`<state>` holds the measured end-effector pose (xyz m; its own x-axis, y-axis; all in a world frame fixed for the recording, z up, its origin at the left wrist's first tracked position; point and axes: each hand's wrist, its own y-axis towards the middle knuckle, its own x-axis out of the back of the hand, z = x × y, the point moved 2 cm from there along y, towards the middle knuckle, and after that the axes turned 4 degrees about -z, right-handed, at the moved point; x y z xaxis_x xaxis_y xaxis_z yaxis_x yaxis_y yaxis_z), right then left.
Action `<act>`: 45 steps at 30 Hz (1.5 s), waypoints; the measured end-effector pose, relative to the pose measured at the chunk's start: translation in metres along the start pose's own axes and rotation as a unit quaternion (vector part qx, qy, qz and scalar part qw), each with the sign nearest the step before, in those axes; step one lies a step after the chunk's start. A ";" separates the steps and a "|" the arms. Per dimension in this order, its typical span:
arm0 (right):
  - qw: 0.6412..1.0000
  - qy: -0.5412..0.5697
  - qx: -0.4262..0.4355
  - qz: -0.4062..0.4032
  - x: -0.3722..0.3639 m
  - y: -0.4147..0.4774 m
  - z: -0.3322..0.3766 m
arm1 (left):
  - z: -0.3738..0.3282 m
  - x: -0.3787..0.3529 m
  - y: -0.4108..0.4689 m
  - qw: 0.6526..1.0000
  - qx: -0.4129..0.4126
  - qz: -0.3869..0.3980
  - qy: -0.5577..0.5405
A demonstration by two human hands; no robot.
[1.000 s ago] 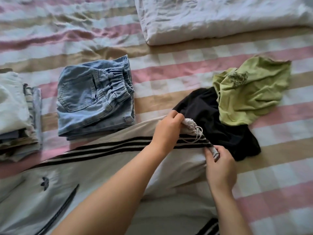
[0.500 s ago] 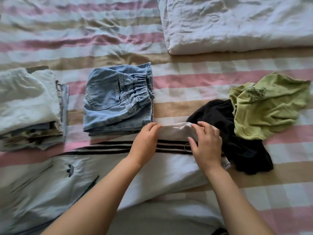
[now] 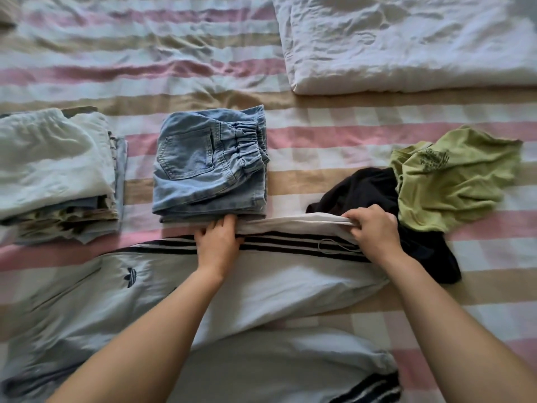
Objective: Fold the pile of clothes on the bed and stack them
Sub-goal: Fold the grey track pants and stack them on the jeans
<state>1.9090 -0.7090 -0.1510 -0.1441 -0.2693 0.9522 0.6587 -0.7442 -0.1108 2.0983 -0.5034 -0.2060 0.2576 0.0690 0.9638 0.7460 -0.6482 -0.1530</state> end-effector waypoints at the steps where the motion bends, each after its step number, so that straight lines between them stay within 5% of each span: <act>1: 1.000 0.011 -0.002 -0.011 0.002 -0.004 0.000 | 0.000 0.005 -0.002 1.000 -0.006 -0.011 -0.013; 6: 0.996 0.056 0.001 -0.071 0.023 -0.038 0.000 | 0.003 0.054 -0.034 0.971 -0.098 -0.087 -0.199; 12: 0.990 0.120 0.051 -0.055 0.056 -0.126 -0.010 | 0.014 0.105 -0.123 0.943 -0.193 -0.060 -0.264; 26: 0.979 0.111 -0.051 0.166 -0.024 -0.279 -0.067 | 0.033 0.011 -0.292 0.942 -0.142 0.164 -0.257; 35: 0.979 0.178 -0.067 0.068 -0.011 -0.296 -0.068 | 0.041 0.008 -0.299 0.936 -0.124 0.193 -0.268; 41: 0.963 0.091 -0.079 0.239 -0.032 -0.309 -0.070 | 0.043 -0.005 -0.311 0.929 -0.114 0.288 -0.204; 43: 0.973 0.080 -0.096 0.196 -0.032 -0.304 -0.065 | 0.038 -0.006 -0.306 0.934 -0.112 0.287 -0.181; 45: 0.986 0.113 -0.103 0.065 -0.024 -0.296 -0.053 | 0.028 0.001 -0.296 0.943 -0.112 0.188 -0.250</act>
<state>1.6785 -0.5148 -0.1563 -0.2444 -0.4815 0.8417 0.5213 -0.7971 -0.3047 1.8947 -0.2901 -0.1662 0.7776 0.1146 0.6182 0.4095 -0.8384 -0.3597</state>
